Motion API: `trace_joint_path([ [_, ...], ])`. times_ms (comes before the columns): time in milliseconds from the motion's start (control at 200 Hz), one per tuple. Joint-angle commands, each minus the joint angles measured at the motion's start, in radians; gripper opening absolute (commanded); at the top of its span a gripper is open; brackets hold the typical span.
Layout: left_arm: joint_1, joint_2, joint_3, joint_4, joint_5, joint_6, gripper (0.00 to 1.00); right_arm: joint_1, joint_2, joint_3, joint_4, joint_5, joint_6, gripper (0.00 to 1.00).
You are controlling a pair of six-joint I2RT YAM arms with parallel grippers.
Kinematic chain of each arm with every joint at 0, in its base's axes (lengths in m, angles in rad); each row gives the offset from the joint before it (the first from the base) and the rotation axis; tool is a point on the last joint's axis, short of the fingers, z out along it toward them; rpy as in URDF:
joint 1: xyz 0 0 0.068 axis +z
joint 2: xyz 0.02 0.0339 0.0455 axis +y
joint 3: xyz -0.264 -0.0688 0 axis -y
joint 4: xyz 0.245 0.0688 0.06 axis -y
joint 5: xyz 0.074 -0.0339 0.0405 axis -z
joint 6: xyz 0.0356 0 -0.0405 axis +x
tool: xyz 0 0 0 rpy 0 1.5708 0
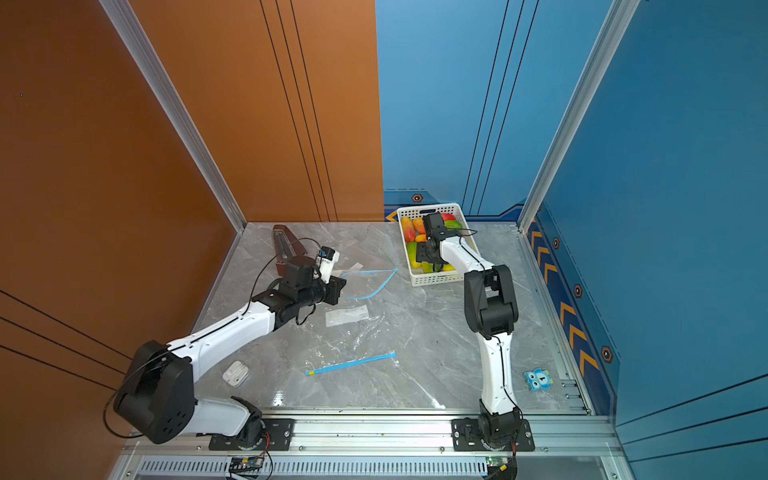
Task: Place the mango in a zip-top bag and seal the zipper
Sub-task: Pick up the mango from the basket.
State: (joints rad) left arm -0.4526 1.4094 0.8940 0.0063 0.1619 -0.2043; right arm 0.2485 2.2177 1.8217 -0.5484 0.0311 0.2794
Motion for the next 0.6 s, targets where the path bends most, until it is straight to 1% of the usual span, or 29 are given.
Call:
trace_joint_path([
  [0,-0.005,0.006,0.006,0.011,0.023,-0.012,0.0,0.002,0.031,0.037,-0.033,0.02,-0.021,0.63],
  [165,-0.003,0.004,0.003,0.01,0.03,-0.006,0.0,0.012,0.053,0.06,-0.041,0.016,-0.04,0.59],
  [220,-0.002,-0.001,-0.001,0.011,0.031,-0.007,0.0,0.014,0.049,0.057,-0.047,0.022,-0.04,0.51],
  [305,0.0,-0.009,-0.01,0.009,0.03,-0.015,0.0,0.014,0.024,0.05,-0.047,0.0,-0.03,0.46],
  [440,0.002,-0.008,-0.002,0.01,0.029,-0.038,0.0,0.018,-0.075,0.04,-0.039,-0.009,-0.01,0.4],
  [510,0.002,0.007,0.015,0.009,0.02,-0.071,0.0,0.019,-0.137,0.019,-0.013,-0.013,-0.001,0.38],
  [560,0.001,0.026,0.038,0.009,0.028,-0.099,0.0,0.016,-0.224,-0.018,0.042,-0.028,0.008,0.36],
  [596,0.0,0.044,0.063,-0.004,0.037,-0.122,0.0,0.01,-0.271,-0.082,0.096,-0.044,0.018,0.34],
])
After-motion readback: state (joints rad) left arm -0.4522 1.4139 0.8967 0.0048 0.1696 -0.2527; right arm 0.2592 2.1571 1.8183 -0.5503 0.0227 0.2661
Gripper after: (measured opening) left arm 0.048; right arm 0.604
